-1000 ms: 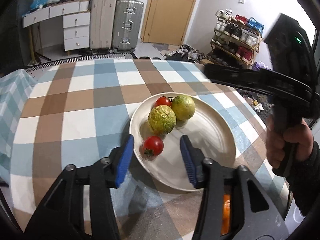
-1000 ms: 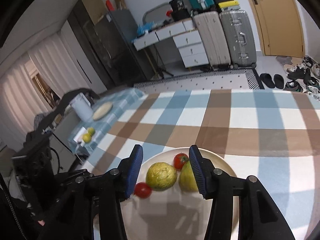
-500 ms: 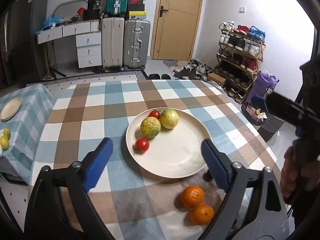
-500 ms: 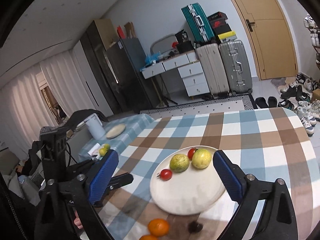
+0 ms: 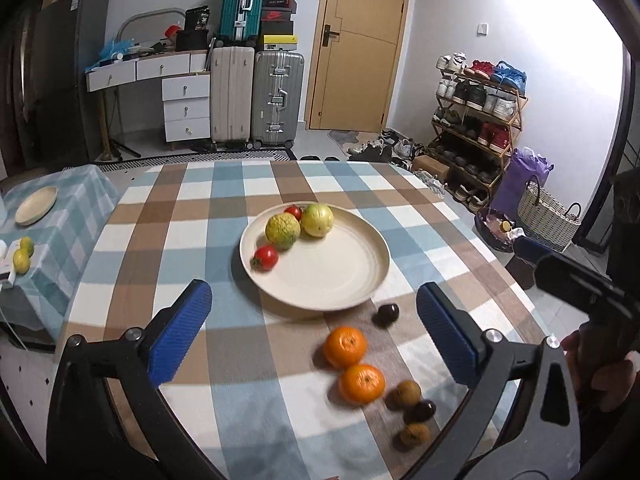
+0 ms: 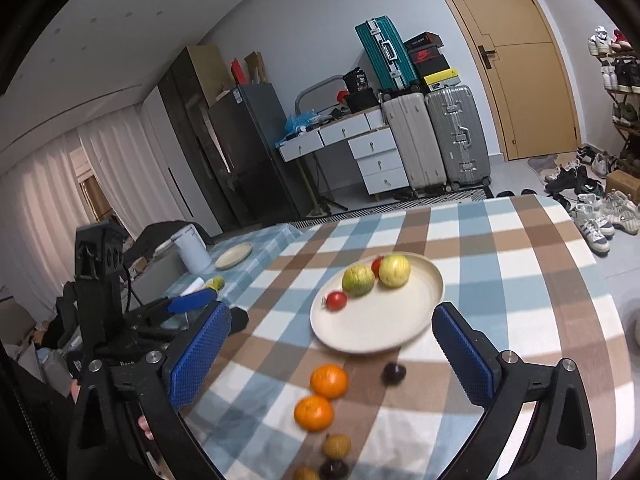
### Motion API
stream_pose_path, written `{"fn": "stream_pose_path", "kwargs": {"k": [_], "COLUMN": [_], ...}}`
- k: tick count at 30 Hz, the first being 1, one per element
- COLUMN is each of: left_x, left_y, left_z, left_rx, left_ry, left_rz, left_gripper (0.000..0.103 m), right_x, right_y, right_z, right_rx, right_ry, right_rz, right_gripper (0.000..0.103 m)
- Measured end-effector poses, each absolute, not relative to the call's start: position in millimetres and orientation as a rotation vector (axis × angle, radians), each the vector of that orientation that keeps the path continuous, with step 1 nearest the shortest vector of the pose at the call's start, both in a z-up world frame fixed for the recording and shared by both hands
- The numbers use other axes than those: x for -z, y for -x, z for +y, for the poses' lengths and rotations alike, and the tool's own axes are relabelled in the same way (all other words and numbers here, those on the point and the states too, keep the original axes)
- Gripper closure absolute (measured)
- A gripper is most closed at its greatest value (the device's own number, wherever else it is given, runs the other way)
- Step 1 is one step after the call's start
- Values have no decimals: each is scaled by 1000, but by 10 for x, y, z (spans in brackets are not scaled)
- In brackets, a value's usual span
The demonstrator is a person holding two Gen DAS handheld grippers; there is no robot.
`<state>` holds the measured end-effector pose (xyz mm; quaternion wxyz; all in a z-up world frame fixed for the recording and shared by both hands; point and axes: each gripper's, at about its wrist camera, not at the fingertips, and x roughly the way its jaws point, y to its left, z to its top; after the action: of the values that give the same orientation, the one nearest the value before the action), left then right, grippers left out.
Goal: Organize fruits
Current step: 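Withdraw both grippers from the plate toward the remaining fruits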
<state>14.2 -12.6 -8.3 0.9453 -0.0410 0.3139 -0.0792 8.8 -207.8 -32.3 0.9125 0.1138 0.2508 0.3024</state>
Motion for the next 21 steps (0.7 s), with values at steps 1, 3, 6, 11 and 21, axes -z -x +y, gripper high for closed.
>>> {"fn": "stream_pose_path", "kwargs": {"k": [1, 3, 6, 11, 21], "left_x": [104, 168, 286, 517, 982], "left_y": [-93, 3, 115, 310, 416], "left_z": [-133, -140, -168, -237, -497], "left_rx": [160, 168, 184, 216, 281], "left_ry": [88, 104, 121, 131, 110], "left_rz": [642, 656, 686, 735, 843], "left_gripper": [1, 1, 1, 1, 1], "right_x": [348, 392, 478, 629, 820], "right_y": [-22, 94, 249, 417, 565], "right_z": [-2079, -2077, -2072, -2082, -2123], "right_rx": [-617, -609, -601, -588, -548], "right_ry": [-224, -208, -200, -213, -224], "right_rz": [518, 516, 523, 543, 574], "right_gripper": [0, 0, 0, 0, 0]}}
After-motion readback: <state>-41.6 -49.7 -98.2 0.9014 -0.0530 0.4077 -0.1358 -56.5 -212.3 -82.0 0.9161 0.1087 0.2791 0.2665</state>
